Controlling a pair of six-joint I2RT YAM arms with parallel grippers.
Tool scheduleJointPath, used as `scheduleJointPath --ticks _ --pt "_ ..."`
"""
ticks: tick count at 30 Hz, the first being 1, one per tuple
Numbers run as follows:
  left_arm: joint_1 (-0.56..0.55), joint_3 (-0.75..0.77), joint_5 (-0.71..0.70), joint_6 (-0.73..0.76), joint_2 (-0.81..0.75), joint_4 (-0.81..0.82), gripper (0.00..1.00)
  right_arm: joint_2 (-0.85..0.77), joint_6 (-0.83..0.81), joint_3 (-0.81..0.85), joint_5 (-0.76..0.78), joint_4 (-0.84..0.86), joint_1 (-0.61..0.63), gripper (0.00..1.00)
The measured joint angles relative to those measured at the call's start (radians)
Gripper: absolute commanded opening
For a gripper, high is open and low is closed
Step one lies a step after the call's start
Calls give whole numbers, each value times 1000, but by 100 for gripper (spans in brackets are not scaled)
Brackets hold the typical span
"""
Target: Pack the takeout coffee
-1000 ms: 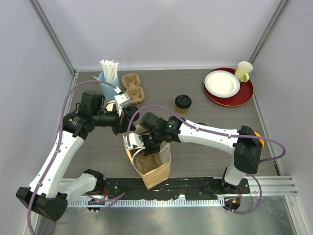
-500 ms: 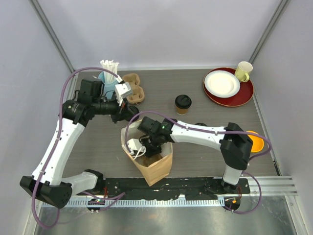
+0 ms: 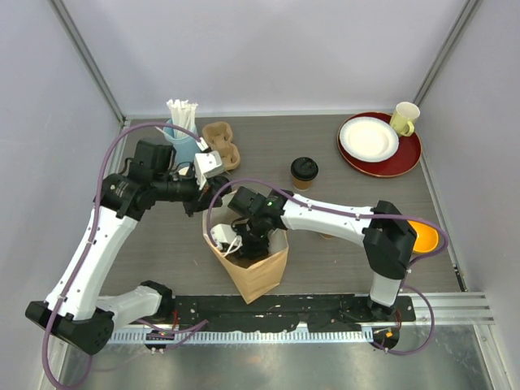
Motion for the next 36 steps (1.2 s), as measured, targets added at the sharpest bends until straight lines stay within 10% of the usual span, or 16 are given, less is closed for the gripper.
scheduleJointPath --ticks 5,14,26,36 --pt "6 0 -17 -78 -2 13 0 -2 4 47 64 -26 18 87" --pt "40 2 -28 -144 -2 44 6 -67 14 110 129 -42 100 89" --pt "48 13 -32 -142 1 13 51 -68 -34 259 167 -124 97 89" --pt "114 23 3 -198 144 -46 56 -69 -43 247 225 -128 101 89"
